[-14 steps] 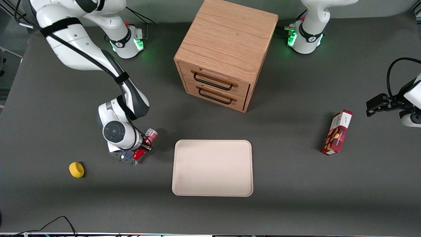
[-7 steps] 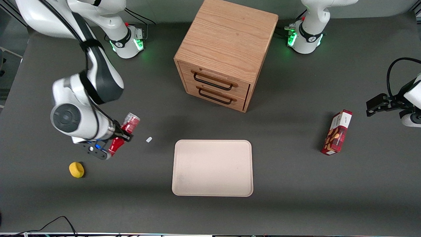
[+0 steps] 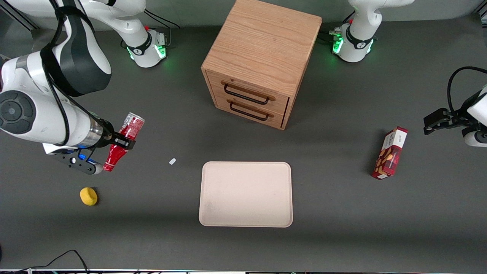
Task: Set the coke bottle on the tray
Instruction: 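Lift the bottle and tilt it upright with the right gripper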
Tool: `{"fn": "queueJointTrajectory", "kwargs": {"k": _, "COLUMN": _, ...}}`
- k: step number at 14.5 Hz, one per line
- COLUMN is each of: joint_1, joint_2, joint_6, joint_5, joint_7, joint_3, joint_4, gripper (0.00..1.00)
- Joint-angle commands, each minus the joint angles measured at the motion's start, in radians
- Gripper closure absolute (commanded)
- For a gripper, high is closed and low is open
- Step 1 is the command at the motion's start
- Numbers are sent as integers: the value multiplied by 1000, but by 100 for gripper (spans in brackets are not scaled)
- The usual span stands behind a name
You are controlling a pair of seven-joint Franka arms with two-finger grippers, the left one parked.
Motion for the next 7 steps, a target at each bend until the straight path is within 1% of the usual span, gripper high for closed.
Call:
{"fn": "queueJointTrajectory", "kwargs": {"k": 1, "joint_1": 7, "joint_2": 68, "joint_6": -30, "joint_5": 18, "joint_7": -21, "joint_3": 10, "joint_4": 89, "gripper": 100}}
{"fn": "queueJointTrajectory", "kwargs": {"k": 3, "joint_1": 27, "joint_2": 133, "joint_6": -29, "joint_5": 15, "joint_7": -21, "joint_3": 16, "joint_4": 167, "gripper": 100}}
{"fn": "queueJointTrajectory", "kwargs": {"k": 5, "joint_1": 117, "joint_2": 211, "joint_6": -23, "joint_5": 3, "joint_7": -22, "joint_3": 0, "joint_4": 242, "gripper": 100}}
{"fn": "queueJointTrajectory", "kwargs": {"k": 7, "joint_1": 197, "joint_2": 314, "joint_6": 5, "joint_5": -66, "joint_7": -24, "joint_3": -2, "joint_4": 327, "gripper": 100}}
